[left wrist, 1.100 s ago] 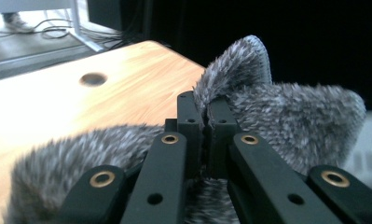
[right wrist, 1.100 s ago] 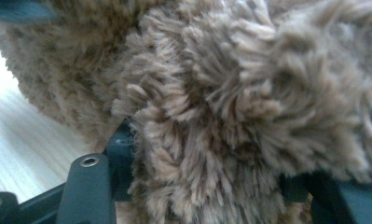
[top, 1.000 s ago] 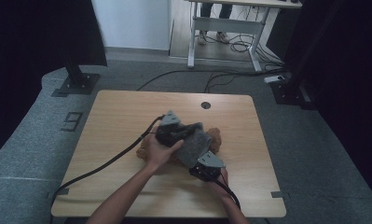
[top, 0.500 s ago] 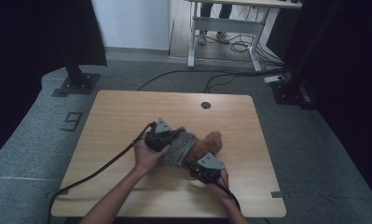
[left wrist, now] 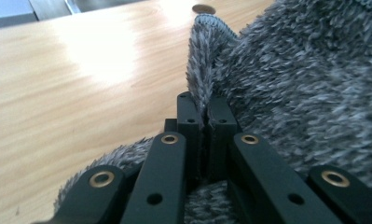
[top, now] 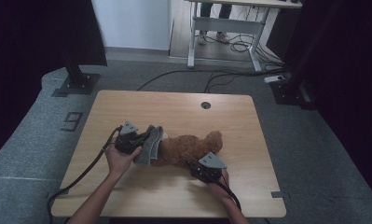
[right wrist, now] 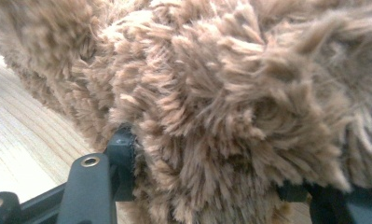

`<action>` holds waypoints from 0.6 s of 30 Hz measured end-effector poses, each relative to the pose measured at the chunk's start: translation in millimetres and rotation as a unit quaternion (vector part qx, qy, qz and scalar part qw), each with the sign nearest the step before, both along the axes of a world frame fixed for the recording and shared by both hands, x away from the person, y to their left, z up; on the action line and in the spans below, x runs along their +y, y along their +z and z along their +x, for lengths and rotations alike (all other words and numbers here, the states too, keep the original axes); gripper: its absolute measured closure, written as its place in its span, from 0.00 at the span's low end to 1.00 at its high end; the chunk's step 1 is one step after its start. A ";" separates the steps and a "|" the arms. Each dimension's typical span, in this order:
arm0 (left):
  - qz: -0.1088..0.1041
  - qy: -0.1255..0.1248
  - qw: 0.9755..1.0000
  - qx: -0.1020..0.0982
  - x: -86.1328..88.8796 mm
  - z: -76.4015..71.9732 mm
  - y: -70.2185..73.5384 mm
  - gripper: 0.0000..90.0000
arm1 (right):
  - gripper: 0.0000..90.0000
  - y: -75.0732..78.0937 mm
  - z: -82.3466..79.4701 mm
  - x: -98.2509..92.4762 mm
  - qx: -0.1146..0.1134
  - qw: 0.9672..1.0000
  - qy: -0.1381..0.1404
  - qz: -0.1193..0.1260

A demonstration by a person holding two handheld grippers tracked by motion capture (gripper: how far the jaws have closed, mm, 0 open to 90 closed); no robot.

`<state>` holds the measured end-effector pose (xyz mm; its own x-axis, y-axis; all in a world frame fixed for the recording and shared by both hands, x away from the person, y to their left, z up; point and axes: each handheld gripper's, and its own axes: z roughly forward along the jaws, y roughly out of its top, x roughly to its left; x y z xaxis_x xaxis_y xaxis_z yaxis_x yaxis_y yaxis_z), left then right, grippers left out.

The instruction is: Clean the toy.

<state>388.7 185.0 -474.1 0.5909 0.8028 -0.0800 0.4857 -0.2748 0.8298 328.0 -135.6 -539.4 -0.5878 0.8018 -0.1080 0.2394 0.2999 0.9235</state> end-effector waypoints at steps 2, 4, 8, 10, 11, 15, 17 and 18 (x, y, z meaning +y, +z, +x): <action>0.001 0.004 1.000 0.003 4.2 -0.2 -2.5 0.96 | 0.43 0.1 0.3 -0.5 0.001 1.000 0.000 0.001; 0.003 0.009 1.000 0.008 9.6 0.1 -5.3 0.96 | 0.43 0.1 0.7 -1.2 0.003 1.000 0.000 0.003; -0.018 0.008 1.000 0.014 15.4 -0.3 -3.3 0.96 | 0.43 0.0 1.5 -2.1 0.006 1.000 0.000 0.009; -0.027 -0.001 1.000 0.006 10.8 -1.9 5.1 0.96 | 0.43 -0.1 1.4 -2.1 0.006 1.000 -0.001 0.010; -0.030 -0.006 1.000 0.001 6.7 -2.5 10.3 0.96 | 0.43 -0.1 1.3 -2.3 0.006 1.000 0.000 0.011; -0.040 -0.031 0.999 -0.009 -12.5 -0.6 28.0 0.96 | 0.43 0.0 1.2 -3.5 0.009 1.000 0.001 0.017; -0.039 -0.038 0.998 -0.013 -22.6 1.4 33.8 0.96 | 0.43 0.0 1.4 -4.4 0.009 1.000 0.002 0.018; -0.039 -0.042 0.998 -0.013 -27.6 2.7 36.1 0.96 | 0.43 0.0 1.4 -4.6 0.009 1.000 0.003 0.018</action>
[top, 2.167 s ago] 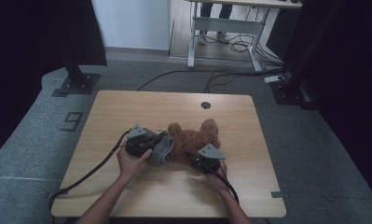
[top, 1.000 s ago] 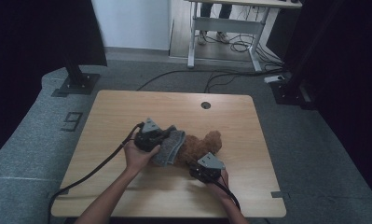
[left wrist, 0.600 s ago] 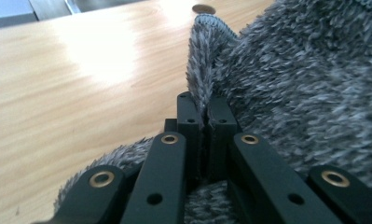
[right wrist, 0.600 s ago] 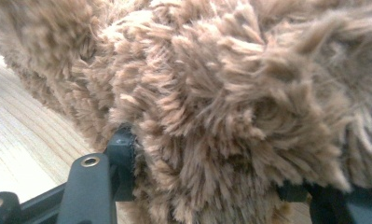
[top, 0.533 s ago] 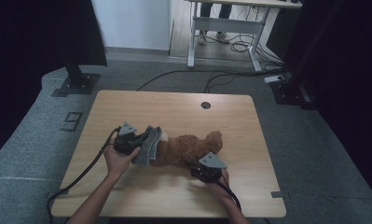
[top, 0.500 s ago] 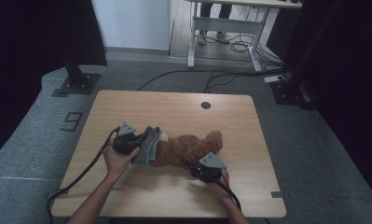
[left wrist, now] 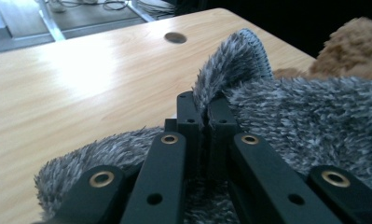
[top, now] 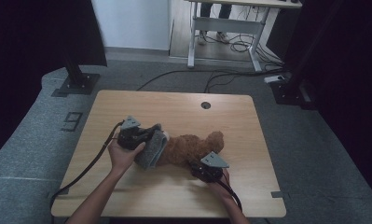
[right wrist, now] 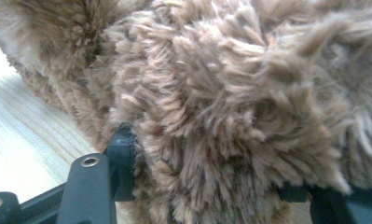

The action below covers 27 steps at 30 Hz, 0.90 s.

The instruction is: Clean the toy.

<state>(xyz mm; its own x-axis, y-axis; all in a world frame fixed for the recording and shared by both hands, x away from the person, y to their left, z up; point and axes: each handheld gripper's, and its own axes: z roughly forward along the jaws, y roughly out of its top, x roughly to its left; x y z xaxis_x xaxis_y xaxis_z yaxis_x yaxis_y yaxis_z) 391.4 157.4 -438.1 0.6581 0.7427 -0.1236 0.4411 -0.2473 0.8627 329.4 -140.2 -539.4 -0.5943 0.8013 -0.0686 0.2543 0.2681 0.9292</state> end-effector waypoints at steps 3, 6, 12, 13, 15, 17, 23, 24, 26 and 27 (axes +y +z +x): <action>-0.003 -0.011 1.000 -0.001 -16.8 5.2 5.1 0.95 | 0.42 0.1 0.2 -0.5 -0.001 1.000 0.003 -0.001; -0.009 -0.022 1.000 0.004 -35.4 12.3 8.2 0.95 | 0.42 0.1 0.5 -0.4 -0.004 1.000 0.004 -0.002; 0.031 -0.045 0.997 0.047 -66.7 26.1 -8.2 0.95 | 0.40 0.0 0.5 -1.1 -0.007 1.000 0.008 -0.005; 0.040 -0.049 0.996 0.057 -67.7 27.3 -14.0 0.95 | 0.39 0.1 0.4 -1.3 -0.007 1.000 0.009 -0.005; 0.040 -0.049 0.996 0.062 -64.8 26.4 -20.9 0.95 | 0.38 0.1 0.1 -0.9 -0.008 1.000 0.011 -0.008; 0.022 -0.054 0.996 0.067 -56.8 23.3 -21.9 0.95 | 0.37 0.0 -0.5 0.1 -0.010 1.000 0.011 -0.013; 0.015 -0.060 0.997 0.051 -46.0 10.4 -23.9 0.95 | 0.34 -0.4 -2.7 -1.8 -0.002 1.000 0.014 -0.018; 0.013 -0.060 0.997 0.049 -44.4 8.7 -24.0 0.96 | 0.34 -0.9 -3.1 -2.5 0.000 1.000 0.014 -0.017; 0.011 -0.059 0.997 0.041 -41.4 4.8 -23.8 0.96 | 0.35 -2.2 -3.6 -3.6 0.001 1.000 0.014 -0.019; 0.012 -0.057 0.998 0.036 -40.5 2.5 -23.0 0.96 | 0.36 -2.9 -3.4 -3.8 0.002 1.000 0.015 -0.019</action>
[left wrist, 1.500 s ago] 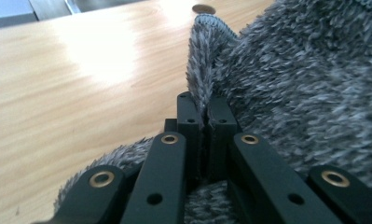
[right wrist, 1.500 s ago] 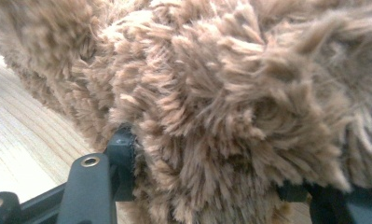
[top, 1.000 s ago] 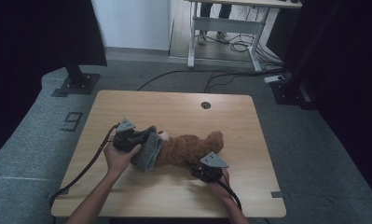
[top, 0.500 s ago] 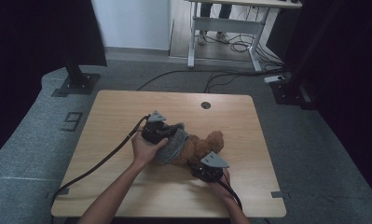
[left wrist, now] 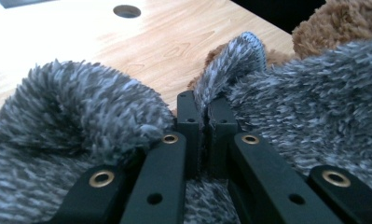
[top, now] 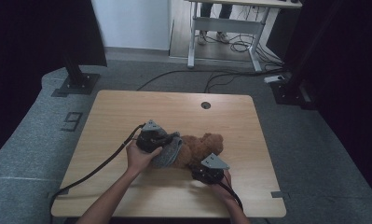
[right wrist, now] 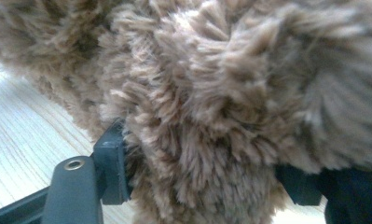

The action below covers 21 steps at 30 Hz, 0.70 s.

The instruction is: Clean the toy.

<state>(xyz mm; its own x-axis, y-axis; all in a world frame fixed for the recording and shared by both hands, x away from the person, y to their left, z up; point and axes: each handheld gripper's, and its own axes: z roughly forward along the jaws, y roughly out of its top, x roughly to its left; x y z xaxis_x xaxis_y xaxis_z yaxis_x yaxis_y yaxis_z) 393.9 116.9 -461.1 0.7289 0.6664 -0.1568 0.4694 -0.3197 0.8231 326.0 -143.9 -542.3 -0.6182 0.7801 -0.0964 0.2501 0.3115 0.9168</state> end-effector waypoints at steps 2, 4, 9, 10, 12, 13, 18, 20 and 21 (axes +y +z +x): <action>0.011 0.003 1.000 -0.018 2.0 -5.2 5.2 0.96 | 0.37 -0.6 0.0 0.3 0.001 1.000 0.001 -0.003; 0.016 0.010 0.999 -0.034 6.4 -8.0 12.3 0.95 | 0.37 -0.7 0.3 0.1 0.002 1.000 0.001 -0.001; 0.026 0.045 0.997 -0.051 27.5 -5.9 21.5 0.95 | 0.37 -0.1 0.7 -1.1 0.006 1.000 -0.001 0.003; 0.026 0.048 0.997 -0.045 29.4 -4.5 17.7 0.95 | 0.37 -0.1 0.8 -0.9 0.006 1.000 -0.001 0.004; 0.018 0.052 0.998 -0.040 31.6 -2.6 9.7 0.95 | 0.37 0.2 1.1 -0.2 0.005 1.000 -0.002 0.006; 0.016 0.054 0.998 -0.041 31.7 -2.4 8.0 0.95 | 0.36 0.4 1.2 0.3 0.004 1.000 -0.001 0.006; 0.015 0.053 0.997 -0.046 28.7 -4.5 1.0 0.95 | 0.27 4.7 2.2 -5.2 0.022 1.000 0.007 0.021; 0.008 0.050 0.998 -0.048 30.8 -7.6 -0.5 0.95 | 0.25 9.6 -1.2 -12.1 0.032 0.999 0.007 0.035; 0.001 0.048 0.998 -0.046 32.5 -9.4 -1.9 0.96 | 0.23 12.1 -4.8 -17.4 0.035 0.998 0.005 0.046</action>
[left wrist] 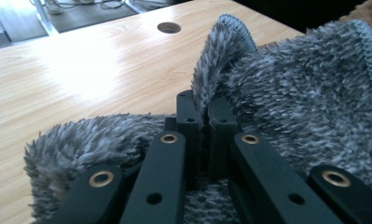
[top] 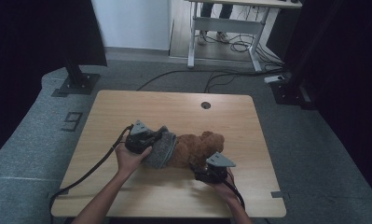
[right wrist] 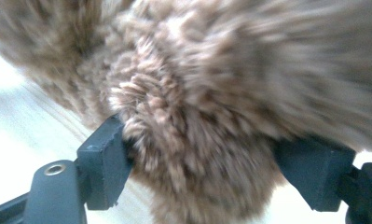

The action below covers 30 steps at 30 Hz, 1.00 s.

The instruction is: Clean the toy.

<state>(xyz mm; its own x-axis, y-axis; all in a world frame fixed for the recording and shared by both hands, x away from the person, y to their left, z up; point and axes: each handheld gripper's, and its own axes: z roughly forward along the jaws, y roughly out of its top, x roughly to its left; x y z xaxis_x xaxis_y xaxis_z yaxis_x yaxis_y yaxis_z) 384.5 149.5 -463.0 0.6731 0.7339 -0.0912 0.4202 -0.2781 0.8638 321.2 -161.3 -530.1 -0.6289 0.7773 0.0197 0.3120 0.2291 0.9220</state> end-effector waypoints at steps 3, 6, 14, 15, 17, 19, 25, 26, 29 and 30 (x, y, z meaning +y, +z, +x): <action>-0.020 -0.005 1.000 0.002 4.8 -6.1 -3.9 0.96 | 0.18 12.1 -12.3 -21.6 0.003 0.999 -0.024 0.036; -0.028 -0.013 1.000 -0.001 5.1 -14.4 -5.1 0.96 | 0.16 32.6 -26.8 -43.6 -0.016 0.997 -0.042 0.058; -0.032 -0.029 0.999 -0.014 5.7 -33.0 -7.3 0.96 | 0.16 92.0 -18.2 -43.9 -0.031 0.999 -0.009 0.036; -0.033 -0.029 0.999 -0.014 6.1 -33.6 -7.8 0.96 | 0.16 92.1 -13.2 -38.0 -0.023 0.999 0.001 0.029; -0.035 -0.030 0.999 -0.015 6.7 -34.0 -8.4 0.96 | 0.17 82.3 -2.5 -23.1 0.008 1.000 0.025 0.011; -0.036 -0.031 0.999 -0.013 7.4 -35.0 -8.8 0.96 | 0.18 66.6 2.5 -11.6 0.034 0.999 0.041 -0.002; -0.059 -0.045 0.997 -0.006 15.4 -44.4 -15.4 0.96 | 0.35 13.1 -6.4 5.3 0.079 0.995 0.057 -0.026; -0.061 -0.044 0.997 -0.009 16.0 -46.6 -17.1 0.96 | 0.36 11.1 -8.2 5.5 0.075 0.995 0.054 -0.025; -0.065 -0.041 0.997 -0.015 13.2 -48.0 -21.3 0.96 | 0.43 9.4 -11.1 9.0 0.064 0.997 0.033 -0.035; -0.068 -0.041 0.997 -0.011 10.7 -45.8 -21.9 0.96 | 0.45 8.3 -11.4 12.0 0.057 0.997 0.023 -0.045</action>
<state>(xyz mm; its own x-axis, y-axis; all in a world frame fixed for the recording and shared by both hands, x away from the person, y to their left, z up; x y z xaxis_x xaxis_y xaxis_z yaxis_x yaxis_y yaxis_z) 338.7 160.2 -484.9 0.7326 0.6588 -0.1715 0.3822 -0.1896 0.9044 309.8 -149.3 -521.9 -0.6622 0.7489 0.0254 0.4015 0.3259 0.8559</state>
